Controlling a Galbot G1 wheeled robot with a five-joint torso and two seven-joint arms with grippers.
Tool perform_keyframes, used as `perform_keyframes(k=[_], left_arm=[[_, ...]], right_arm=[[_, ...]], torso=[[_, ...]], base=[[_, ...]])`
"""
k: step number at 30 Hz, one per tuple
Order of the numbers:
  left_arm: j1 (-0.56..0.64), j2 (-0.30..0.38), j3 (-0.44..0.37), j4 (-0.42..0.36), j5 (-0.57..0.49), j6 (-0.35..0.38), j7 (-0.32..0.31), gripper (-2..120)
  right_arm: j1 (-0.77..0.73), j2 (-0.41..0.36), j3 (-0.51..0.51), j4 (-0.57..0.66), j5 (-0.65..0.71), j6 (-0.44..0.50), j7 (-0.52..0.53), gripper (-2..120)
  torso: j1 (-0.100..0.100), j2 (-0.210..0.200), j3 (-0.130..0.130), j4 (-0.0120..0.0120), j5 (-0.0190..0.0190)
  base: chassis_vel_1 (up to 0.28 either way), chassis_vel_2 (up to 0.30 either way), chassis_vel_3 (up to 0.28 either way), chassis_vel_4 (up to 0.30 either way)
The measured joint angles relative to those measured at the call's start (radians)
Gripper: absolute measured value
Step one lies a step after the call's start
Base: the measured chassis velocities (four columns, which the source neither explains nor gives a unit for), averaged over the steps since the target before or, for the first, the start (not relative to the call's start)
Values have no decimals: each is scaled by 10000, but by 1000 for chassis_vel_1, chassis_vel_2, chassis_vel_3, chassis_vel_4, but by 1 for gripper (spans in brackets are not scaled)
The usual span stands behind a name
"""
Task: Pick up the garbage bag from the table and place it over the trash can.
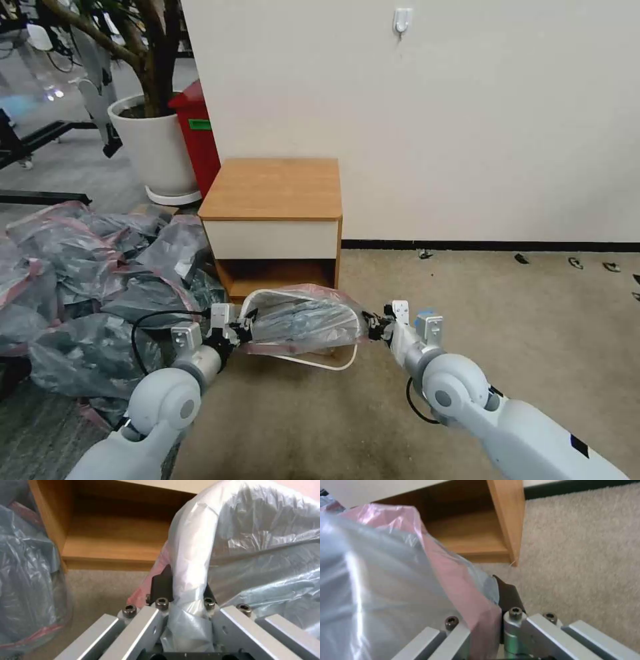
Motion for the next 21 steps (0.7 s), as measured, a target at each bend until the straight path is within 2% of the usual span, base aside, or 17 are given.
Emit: perform_keyframes(k=[9, 12, 13, 15, 17, 20, 21], left_arm=[[157, -337, -106, -57, 19, -7, -28, 3], [188, -369, -201, -110, 11, -8, -30, 3], [188, -369, -201, -110, 11, -8, -30, 3], [219, -373, -262, -131, 6, -10, -32, 3], [238, -373, -288, -134, 4, -13, -32, 3], [275, -373, -379, -157, -23, -24, -33, 3], [275, -373, -379, -157, -23, -24, -33, 3]], right_arm=[[-242, 280, -48, -11, 166, -76, 60, 2], [-238, 258, -136, -81, -246, -64, 53, 14], [-238, 258, -136, -81, -246, -64, 53, 14], [-185, 215, -181, -120, -483, -48, 38, 26], [-161, 200, -185, -128, -518, -53, 36, 29], [-117, 147, -218, -218, -766, -96, 11, 43], [-117, 147, -218, -218, -766, -96, 11, 43]], torso=[[0, 0, 0, 1, 0], [0, 0, 0, 0, 0], [0, 0, 0, 0, 0], [0, 0, 0, 1, 0], [0, 0, 0, 1, 0], [0, 0, 0, 1, 0], [0, 0, 0, 1, 0]], base=[[0, 0, 0, 0], [0, 0, 0, 0], [0, 0, 0, 0], [0, 0, 0, 0], [0, 0, 0, 0], [0, 0, 0, 0], [0, 0, 0, 0]])
